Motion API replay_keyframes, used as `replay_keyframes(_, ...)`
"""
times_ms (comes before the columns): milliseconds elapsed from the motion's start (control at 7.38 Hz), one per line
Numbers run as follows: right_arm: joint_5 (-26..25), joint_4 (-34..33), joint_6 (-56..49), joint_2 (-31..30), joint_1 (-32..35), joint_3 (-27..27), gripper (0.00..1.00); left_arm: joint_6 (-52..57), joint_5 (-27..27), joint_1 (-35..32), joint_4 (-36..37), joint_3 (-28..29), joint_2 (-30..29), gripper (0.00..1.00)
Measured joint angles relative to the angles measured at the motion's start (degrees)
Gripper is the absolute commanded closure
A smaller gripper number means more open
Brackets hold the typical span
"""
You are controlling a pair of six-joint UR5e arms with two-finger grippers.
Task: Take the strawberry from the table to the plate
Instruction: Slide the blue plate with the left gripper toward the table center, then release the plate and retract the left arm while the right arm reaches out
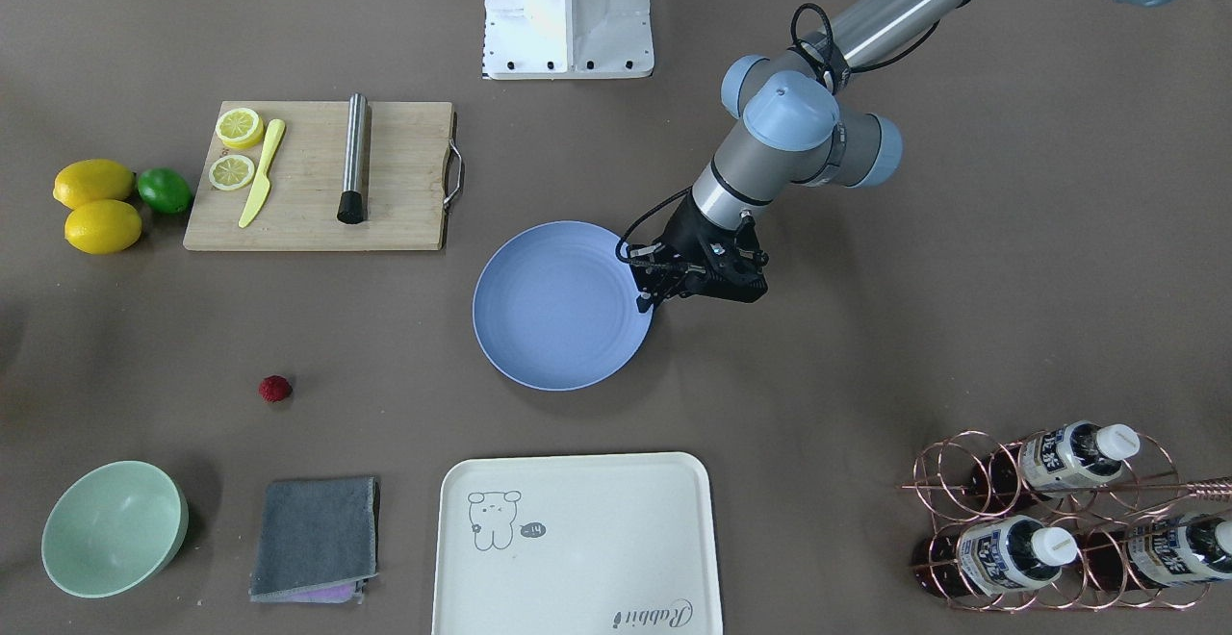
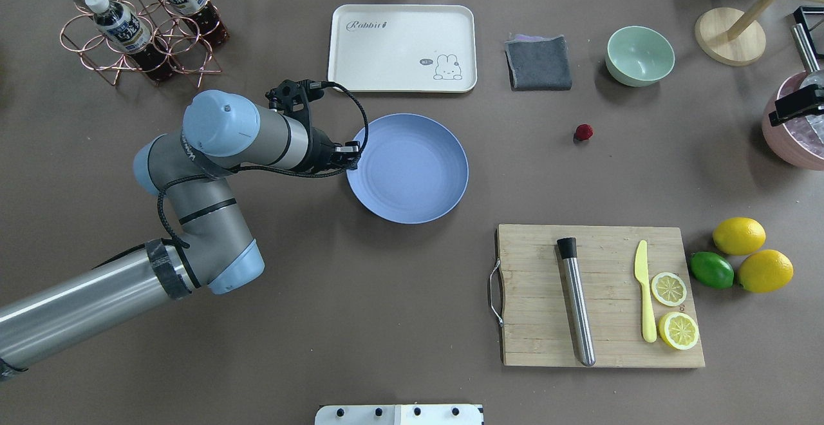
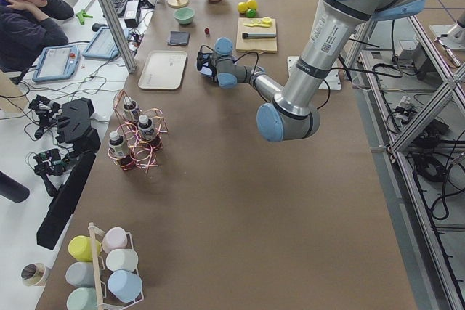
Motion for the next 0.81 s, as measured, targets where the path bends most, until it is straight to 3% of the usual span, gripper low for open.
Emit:
replay_keyframes(135,-0.01,0.02,0.00,0.15,0.00,-0.11,0.00,0.19,0.13,-0.07,-0.09,0.19,-0.14,0.02)
replay_keyframes(542,0.05,-0.14,-0.04,0.88,-0.22,-0.57,0.00,0.71,-1.57,-1.80,0.53,-1.39,0.92,0.01)
replay_keyframes(813,0.06,-0.51,0.30,2.90,-0.84,-2.27,0.00,7.19,-10.50,-10.00,3.96,-6.32,6.51,0.00)
